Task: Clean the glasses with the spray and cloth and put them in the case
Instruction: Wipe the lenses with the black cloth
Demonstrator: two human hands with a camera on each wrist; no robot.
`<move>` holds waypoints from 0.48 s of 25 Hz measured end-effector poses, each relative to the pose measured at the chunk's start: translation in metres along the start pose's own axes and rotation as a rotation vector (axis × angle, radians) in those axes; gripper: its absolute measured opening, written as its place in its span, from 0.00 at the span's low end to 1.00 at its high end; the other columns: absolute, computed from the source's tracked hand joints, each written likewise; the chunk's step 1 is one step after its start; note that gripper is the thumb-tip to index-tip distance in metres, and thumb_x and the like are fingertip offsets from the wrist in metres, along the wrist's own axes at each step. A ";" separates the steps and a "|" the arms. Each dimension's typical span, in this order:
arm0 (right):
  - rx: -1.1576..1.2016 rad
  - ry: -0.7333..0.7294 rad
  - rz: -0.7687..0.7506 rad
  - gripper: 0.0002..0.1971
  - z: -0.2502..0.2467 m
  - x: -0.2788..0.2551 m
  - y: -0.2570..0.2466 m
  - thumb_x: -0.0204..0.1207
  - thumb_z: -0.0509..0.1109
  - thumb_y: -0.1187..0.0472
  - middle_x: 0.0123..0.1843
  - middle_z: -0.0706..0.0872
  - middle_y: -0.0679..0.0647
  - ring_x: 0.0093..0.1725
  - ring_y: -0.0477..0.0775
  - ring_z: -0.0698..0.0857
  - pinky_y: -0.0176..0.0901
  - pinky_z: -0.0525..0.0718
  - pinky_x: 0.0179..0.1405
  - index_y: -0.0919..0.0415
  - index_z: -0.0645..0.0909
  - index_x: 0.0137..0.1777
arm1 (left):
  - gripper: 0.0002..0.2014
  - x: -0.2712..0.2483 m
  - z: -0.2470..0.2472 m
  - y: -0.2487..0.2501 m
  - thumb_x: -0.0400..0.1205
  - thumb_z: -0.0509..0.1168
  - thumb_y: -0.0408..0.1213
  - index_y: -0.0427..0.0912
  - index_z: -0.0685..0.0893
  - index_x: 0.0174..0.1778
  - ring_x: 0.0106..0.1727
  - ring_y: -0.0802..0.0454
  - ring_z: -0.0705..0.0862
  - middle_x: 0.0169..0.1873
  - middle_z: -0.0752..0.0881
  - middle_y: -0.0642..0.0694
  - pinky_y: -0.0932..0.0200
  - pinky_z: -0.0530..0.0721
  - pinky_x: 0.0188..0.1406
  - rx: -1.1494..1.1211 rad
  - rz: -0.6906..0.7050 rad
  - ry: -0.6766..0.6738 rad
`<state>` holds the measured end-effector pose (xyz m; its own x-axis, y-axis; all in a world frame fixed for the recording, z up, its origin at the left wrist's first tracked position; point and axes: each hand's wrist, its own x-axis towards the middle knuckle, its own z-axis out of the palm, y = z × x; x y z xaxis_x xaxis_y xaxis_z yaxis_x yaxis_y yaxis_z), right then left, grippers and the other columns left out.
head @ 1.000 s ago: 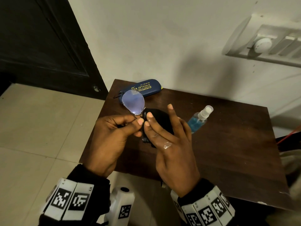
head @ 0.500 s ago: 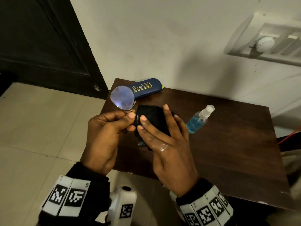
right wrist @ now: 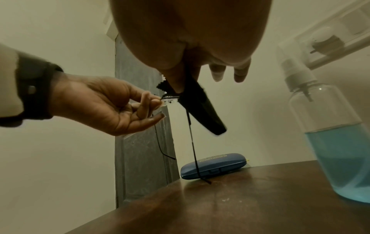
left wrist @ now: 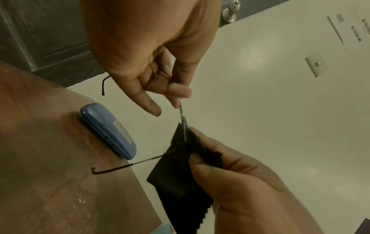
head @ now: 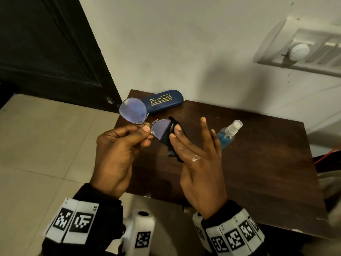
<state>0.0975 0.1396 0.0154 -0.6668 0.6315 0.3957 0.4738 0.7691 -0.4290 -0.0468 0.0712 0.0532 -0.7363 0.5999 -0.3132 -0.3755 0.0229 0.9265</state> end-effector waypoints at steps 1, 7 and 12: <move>-0.005 0.017 0.031 0.28 -0.001 0.001 0.002 0.70 0.53 0.65 0.73 0.79 0.50 0.82 0.66 0.56 0.67 0.56 0.78 0.57 0.80 0.69 | 0.10 -0.001 0.001 0.000 0.75 0.68 0.24 0.40 0.91 0.32 0.30 0.56 0.86 0.30 0.90 0.44 0.68 0.84 0.32 -0.007 0.000 0.003; 0.058 -0.010 -0.071 0.27 -0.001 -0.002 -0.004 0.71 0.54 0.66 0.75 0.77 0.50 0.82 0.67 0.56 0.66 0.55 0.78 0.57 0.80 0.69 | 0.09 0.002 -0.001 -0.001 0.75 0.67 0.25 0.39 0.91 0.34 0.30 0.58 0.86 0.30 0.90 0.45 0.68 0.84 0.33 -0.064 0.003 -0.003; 0.011 0.060 0.035 0.26 -0.002 0.000 0.007 0.71 0.55 0.65 0.72 0.79 0.51 0.82 0.67 0.56 0.66 0.54 0.79 0.58 0.81 0.68 | 0.07 -0.001 0.002 -0.002 0.70 0.70 0.28 0.42 0.92 0.31 0.33 0.54 0.86 0.30 0.90 0.45 0.64 0.87 0.40 -0.023 0.022 -0.042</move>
<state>0.1015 0.1453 0.0141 -0.6141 0.6630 0.4281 0.4894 0.7455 -0.4525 -0.0441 0.0720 0.0522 -0.7200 0.6334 -0.2835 -0.3730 -0.0086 0.9278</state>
